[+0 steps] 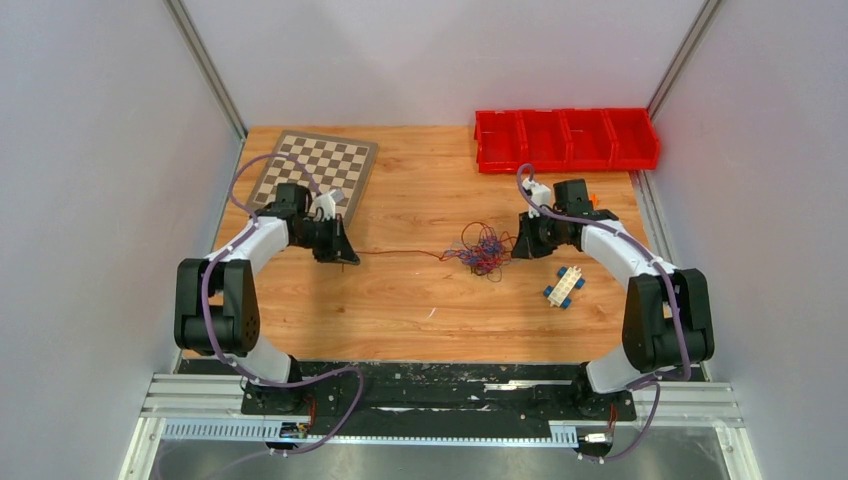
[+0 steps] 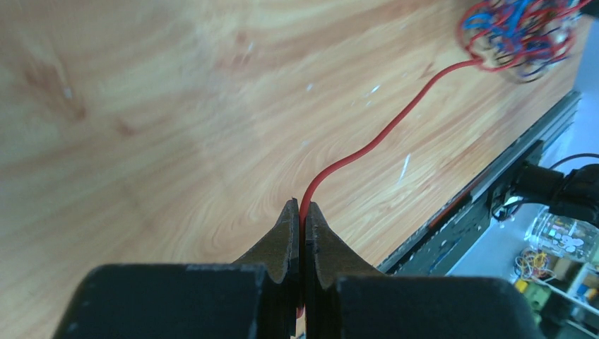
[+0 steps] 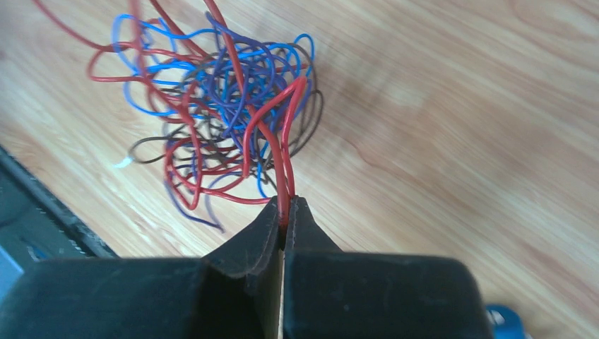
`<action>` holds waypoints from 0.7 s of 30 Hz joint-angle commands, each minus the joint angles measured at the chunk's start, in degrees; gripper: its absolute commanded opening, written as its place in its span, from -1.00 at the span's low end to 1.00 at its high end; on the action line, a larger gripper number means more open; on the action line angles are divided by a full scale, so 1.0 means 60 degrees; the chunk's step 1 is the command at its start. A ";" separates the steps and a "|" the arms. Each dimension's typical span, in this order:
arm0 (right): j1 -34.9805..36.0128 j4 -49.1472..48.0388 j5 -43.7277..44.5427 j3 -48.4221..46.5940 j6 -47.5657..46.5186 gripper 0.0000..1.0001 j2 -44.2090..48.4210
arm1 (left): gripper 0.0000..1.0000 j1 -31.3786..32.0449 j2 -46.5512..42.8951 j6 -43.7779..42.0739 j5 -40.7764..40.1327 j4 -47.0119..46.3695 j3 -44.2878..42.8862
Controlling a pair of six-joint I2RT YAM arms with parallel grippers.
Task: Untangle the cables
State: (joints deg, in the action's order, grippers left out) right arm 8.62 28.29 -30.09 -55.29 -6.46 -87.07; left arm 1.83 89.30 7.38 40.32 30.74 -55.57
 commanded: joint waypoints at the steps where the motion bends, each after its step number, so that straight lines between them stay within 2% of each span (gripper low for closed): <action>1: -0.0446 0.0952 0.1247 -0.0449 -0.1190 -1.00 -0.0144 | -1.00 -0.0476 -0.0104 -0.0418 -0.1197 0.0400 0.0134; 6: -0.1051 0.1276 0.1593 -0.0682 -0.1803 -1.00 -0.0394 | -1.00 -0.1792 -0.0346 -0.1130 -0.2172 0.0976 -0.0125; 10: -0.1333 0.1432 0.1313 -0.0795 -0.2158 -1.00 -0.0509 | -1.00 -0.2637 -0.0703 -0.2477 -0.3134 0.1258 -0.0159; 14: -0.1261 0.1552 -0.0144 -0.1008 -0.1975 -1.00 -0.0668 | -1.00 -0.2763 -0.0999 -0.3290 -0.3322 0.1431 0.0072; 17: -0.0877 0.1790 -0.1771 -0.1408 -0.1821 -1.00 -0.0896 | -1.00 -0.2646 -0.0977 -0.3521 -0.2248 0.1652 -0.0046; 18: -0.0684 0.1778 -0.2316 -0.1497 -0.1835 -1.00 -0.0910 | -0.93 -0.2589 -0.0994 -0.3721 -0.1847 0.1751 -0.0123; 19: -0.0497 0.1723 -0.2677 -0.1595 -0.1844 -1.00 -0.0887 | -0.50 -0.2413 -0.1109 -0.3852 -0.0956 0.1876 -0.0277; 20: -0.0252 0.1654 -0.2971 -0.1704 -0.1850 -1.00 -0.0848 | -0.23 -0.2282 -0.1199 -0.3984 -0.0335 0.1801 -0.0341; 21: -0.0042 0.1576 -0.3202 -0.1818 -0.1904 -1.00 -0.0832 | 0.30 -0.1901 -0.1475 -0.3991 -0.0114 0.1678 -0.0438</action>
State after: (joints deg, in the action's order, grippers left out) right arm 3.88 38.79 -37.21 -61.84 -16.64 -92.64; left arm -12.99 84.82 -11.53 28.84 40.60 -54.54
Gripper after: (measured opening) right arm 0.009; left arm 0.335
